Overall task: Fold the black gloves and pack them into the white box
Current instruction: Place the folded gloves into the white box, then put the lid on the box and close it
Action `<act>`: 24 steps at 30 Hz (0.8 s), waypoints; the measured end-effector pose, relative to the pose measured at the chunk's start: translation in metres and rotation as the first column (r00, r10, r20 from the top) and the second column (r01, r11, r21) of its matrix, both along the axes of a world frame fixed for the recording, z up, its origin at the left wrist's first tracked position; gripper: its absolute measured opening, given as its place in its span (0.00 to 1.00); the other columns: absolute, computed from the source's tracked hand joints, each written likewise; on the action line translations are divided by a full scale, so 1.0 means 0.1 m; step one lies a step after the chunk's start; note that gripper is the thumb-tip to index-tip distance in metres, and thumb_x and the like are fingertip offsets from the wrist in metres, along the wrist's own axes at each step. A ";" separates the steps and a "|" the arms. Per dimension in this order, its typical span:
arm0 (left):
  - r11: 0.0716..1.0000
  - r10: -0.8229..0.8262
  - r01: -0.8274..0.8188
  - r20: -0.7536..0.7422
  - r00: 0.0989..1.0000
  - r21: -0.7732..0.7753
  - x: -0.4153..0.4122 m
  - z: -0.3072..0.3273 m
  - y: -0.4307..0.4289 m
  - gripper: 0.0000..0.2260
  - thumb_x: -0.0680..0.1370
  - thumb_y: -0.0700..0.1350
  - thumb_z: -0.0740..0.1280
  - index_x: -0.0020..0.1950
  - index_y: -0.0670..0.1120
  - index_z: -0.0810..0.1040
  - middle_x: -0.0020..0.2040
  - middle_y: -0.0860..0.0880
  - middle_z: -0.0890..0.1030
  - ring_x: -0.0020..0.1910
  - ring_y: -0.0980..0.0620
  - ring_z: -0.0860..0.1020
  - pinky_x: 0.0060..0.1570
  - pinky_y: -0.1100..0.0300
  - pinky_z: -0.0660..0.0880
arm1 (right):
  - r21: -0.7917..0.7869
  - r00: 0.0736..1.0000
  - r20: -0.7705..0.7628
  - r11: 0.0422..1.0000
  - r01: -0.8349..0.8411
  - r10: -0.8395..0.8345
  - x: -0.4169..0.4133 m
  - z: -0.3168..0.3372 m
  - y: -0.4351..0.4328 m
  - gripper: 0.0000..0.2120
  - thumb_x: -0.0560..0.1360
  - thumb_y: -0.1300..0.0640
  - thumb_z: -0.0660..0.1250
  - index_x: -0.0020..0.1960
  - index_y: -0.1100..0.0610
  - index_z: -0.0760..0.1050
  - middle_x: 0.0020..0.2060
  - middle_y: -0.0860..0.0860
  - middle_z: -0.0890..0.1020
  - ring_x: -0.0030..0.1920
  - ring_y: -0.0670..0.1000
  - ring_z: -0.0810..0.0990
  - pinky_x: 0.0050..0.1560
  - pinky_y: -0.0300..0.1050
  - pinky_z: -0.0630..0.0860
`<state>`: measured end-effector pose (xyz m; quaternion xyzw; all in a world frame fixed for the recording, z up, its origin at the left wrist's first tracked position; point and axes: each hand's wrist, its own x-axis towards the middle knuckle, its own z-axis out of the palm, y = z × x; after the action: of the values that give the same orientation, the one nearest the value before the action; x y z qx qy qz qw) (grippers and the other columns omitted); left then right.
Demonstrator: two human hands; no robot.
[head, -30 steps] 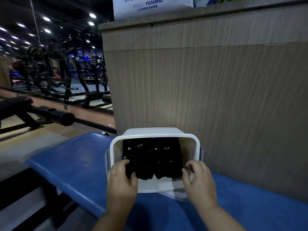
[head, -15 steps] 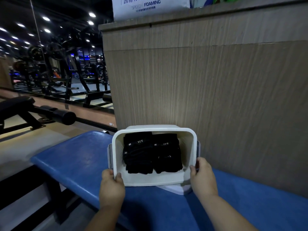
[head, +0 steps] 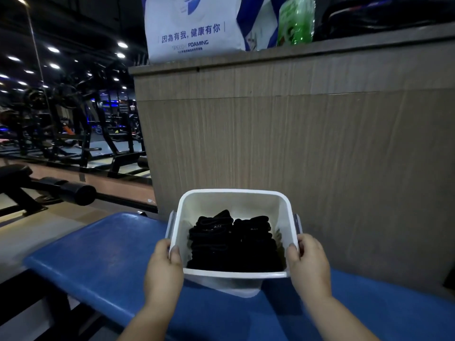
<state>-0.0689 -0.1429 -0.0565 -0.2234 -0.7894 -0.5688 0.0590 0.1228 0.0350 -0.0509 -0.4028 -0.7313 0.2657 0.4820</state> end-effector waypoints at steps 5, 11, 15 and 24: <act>0.998 -0.057 0.057 0.000 0.998 -0.037 0.27 0.06 0.19 0.05 0.80 0.46 0.58 0.49 0.48 0.72 0.42 0.47 0.78 0.44 0.44 0.74 0.39 0.54 0.69 | -0.005 0.995 0.038 0.996 0.091 -0.090 0.45 0.08 0.10 0.08 0.75 0.60 0.61 0.37 0.57 0.70 0.36 0.49 0.74 0.35 0.47 0.72 0.29 0.43 0.65; 0.985 -0.165 0.167 0.028 0.986 -0.054 0.76 0.16 0.52 0.11 0.81 0.47 0.57 0.44 0.42 0.72 0.36 0.44 0.77 0.37 0.47 0.75 0.36 0.56 0.67 | -0.036 0.971 0.103 0.975 0.218 -0.214 1.15 0.14 0.22 0.09 0.73 0.58 0.63 0.36 0.59 0.70 0.33 0.51 0.75 0.33 0.50 0.73 0.28 0.44 0.63; 0.968 -0.231 0.234 0.042 0.972 -0.089 1.12 0.20 0.75 0.11 0.82 0.47 0.57 0.44 0.44 0.71 0.35 0.47 0.76 0.36 0.50 0.74 0.31 0.58 0.63 | -0.066 0.949 0.142 0.954 0.291 -0.280 1.60 0.19 0.30 0.08 0.73 0.59 0.63 0.37 0.60 0.71 0.33 0.52 0.76 0.33 0.50 0.73 0.30 0.44 0.64; 0.925 -0.356 0.363 0.077 0.931 -0.114 1.75 0.16 1.19 0.11 0.81 0.47 0.57 0.46 0.41 0.72 0.38 0.45 0.77 0.37 0.49 0.73 0.35 0.56 0.66 | -0.157 0.910 0.196 0.904 0.397 -0.366 2.38 0.21 0.52 0.06 0.73 0.58 0.64 0.38 0.58 0.75 0.34 0.53 0.78 0.37 0.54 0.75 0.38 0.49 0.70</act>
<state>0.1061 -0.0236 -0.0402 -0.3520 -0.7708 -0.5246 -0.0822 0.3605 0.0873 -0.0294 -0.6033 -0.6455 0.2020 0.4226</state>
